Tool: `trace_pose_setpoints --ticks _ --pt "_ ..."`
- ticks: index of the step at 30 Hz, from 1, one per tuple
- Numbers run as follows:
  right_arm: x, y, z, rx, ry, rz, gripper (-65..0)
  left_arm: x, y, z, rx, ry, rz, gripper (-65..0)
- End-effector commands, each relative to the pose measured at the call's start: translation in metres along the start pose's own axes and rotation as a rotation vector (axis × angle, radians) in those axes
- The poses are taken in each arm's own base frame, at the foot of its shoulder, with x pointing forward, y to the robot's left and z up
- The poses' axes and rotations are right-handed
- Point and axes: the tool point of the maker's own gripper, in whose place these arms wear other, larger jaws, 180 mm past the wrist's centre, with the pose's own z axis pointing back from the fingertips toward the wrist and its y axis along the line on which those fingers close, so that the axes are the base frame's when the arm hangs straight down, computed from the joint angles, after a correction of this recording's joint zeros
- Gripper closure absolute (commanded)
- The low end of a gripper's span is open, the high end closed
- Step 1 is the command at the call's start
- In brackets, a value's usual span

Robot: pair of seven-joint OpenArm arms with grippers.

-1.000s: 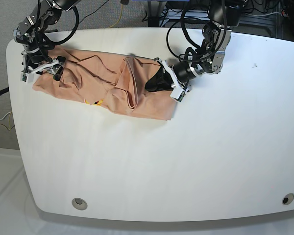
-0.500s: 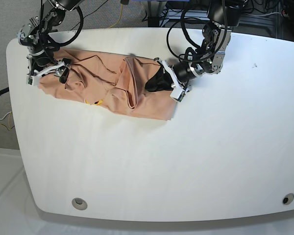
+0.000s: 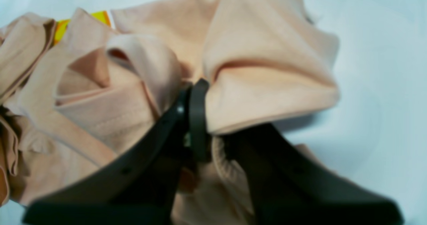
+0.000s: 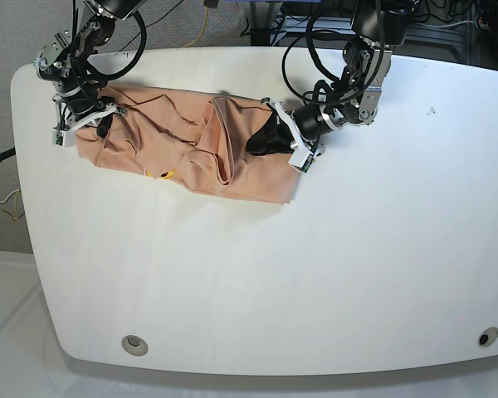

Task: Fold the T-shirt properly
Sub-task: 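Open the right gripper and regrasp the strip end near the table edge, then lift the strip end with the right gripper and fold it toward the left gripper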

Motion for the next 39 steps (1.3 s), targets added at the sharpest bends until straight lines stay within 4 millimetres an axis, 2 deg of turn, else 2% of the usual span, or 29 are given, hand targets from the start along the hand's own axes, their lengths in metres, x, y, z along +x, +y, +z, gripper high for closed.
trace_pose_setpoints --ticks 1,11,17,24,27,31,39 --pt "0.009 -0.001 0.006 -0.015 -0.005 0.041 0.0 -0.020 0.013 0.004 0.055 0.095 -0.015 -2.5" --pt "0.044 0.021 0.030 -0.031 -0.042 0.180 0.0 -0.020 0.013 0.004 0.056 0.095 -0.015 -2.5" --pt "0.059 0.042 0.041 -0.026 -0.078 0.220 0.0 -0.020 0.013 0.004 0.056 0.095 -0.015 -2.5" --pt "0.055 0.066 0.034 0.034 -0.032 0.267 0.0 -0.020 0.013 0.004 0.056 0.095 -0.015 -2.5" --pt "0.054 0.083 0.031 0.091 -0.047 0.249 0.0 -0.020 0.013 0.004 0.056 0.095 -0.015 -2.5" --pt "0.056 0.100 0.032 0.172 -0.079 0.215 0.0 -0.020 0.013 0.004 0.056 0.095 -0.015 -2.5" --pt "0.058 0.123 0.036 0.292 -0.094 0.172 0.0 -0.020 0.013 0.004 0.056 0.096 -0.014 -2.5"
